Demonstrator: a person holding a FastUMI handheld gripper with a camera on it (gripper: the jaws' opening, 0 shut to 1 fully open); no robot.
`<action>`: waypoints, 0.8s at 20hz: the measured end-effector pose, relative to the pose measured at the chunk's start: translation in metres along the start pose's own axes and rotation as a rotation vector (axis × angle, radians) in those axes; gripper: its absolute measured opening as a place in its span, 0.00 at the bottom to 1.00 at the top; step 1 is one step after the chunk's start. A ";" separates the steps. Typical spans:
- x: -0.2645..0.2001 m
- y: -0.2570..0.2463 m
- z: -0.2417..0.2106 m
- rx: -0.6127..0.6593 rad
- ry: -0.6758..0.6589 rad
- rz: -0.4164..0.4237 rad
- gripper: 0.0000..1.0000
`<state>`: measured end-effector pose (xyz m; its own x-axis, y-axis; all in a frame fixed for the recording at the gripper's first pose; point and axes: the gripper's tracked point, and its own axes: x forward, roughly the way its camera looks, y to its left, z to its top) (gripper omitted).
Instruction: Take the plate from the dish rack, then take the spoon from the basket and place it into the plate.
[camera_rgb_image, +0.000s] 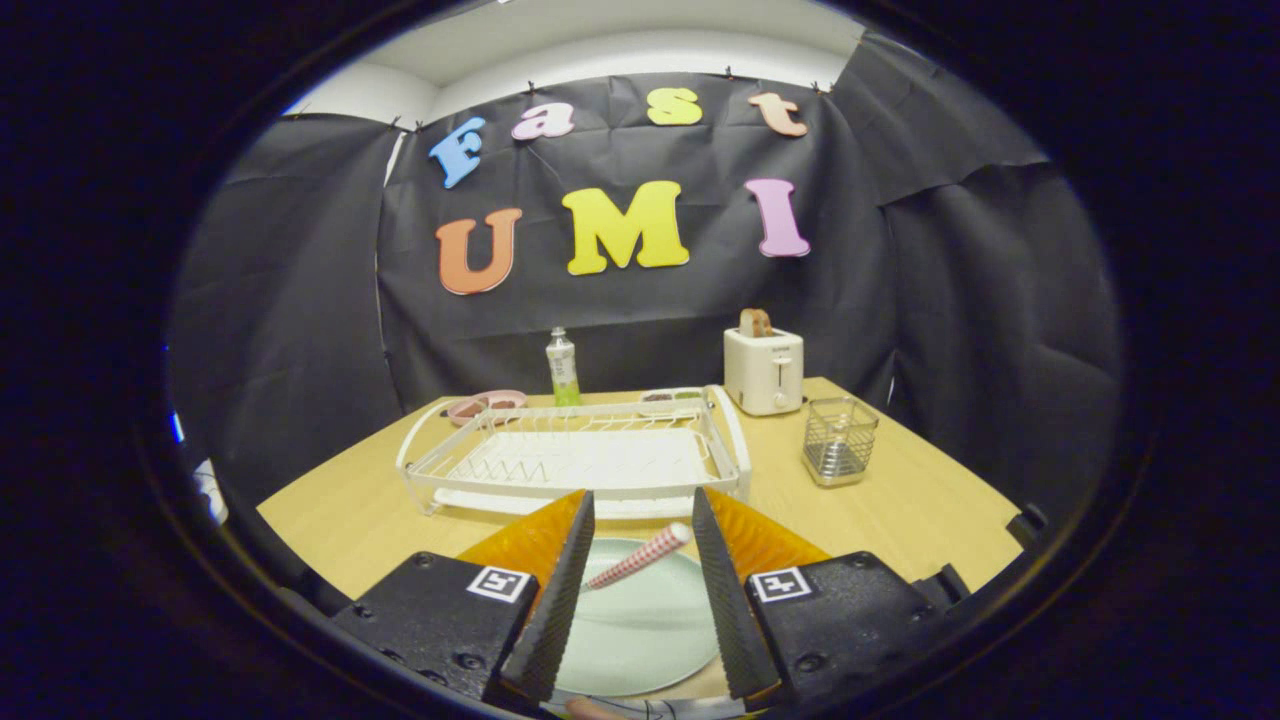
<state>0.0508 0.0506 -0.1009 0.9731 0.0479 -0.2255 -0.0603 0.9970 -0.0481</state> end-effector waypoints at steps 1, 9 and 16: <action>-0.004 -0.003 0.005 -0.004 -0.010 -0.004 0.73; -0.051 -0.032 0.047 -0.002 -0.080 -0.059 1.00; -0.097 -0.043 0.076 0.003 -0.129 -0.055 1.00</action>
<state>-0.0239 0.0073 -0.0029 0.9954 0.0002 -0.0961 -0.0054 0.9985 -0.0539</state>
